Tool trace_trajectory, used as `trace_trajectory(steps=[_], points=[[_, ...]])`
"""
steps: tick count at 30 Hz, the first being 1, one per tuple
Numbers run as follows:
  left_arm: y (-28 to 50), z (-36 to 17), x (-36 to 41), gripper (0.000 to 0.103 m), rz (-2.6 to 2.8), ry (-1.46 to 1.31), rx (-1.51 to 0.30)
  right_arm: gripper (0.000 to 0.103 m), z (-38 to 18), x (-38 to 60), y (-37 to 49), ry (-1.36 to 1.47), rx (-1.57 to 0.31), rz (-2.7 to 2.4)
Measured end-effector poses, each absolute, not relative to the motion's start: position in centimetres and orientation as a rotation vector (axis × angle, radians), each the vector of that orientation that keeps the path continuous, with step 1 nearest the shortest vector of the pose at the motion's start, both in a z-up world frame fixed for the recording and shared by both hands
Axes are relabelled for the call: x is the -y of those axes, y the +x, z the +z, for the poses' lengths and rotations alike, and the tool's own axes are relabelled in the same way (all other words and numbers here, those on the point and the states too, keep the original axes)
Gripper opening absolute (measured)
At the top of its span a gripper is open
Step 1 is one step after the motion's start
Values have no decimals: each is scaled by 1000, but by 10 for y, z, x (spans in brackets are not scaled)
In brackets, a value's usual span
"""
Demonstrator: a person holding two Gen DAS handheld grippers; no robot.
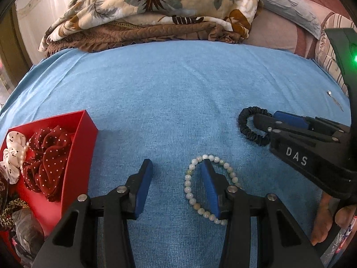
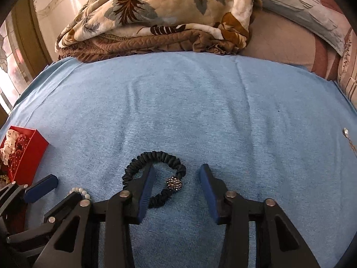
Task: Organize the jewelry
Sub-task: 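Grasp the white bead bracelet with the left tool while the right grasps the black beaded hair tie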
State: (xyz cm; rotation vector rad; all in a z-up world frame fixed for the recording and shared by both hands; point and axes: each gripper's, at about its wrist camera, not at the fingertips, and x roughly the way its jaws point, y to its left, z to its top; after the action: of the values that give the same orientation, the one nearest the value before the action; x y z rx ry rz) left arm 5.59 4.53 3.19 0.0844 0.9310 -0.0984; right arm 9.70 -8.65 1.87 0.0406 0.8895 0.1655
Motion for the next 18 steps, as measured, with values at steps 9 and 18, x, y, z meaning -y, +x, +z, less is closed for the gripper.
trace_trajectory(steps=[9,18], points=[[50,34,-40,7,-104,104,-925,15,22,92,93,63,-873,140],[43,39,-46,6,-124,46,-958,15,30,97,85,87,-853,138]])
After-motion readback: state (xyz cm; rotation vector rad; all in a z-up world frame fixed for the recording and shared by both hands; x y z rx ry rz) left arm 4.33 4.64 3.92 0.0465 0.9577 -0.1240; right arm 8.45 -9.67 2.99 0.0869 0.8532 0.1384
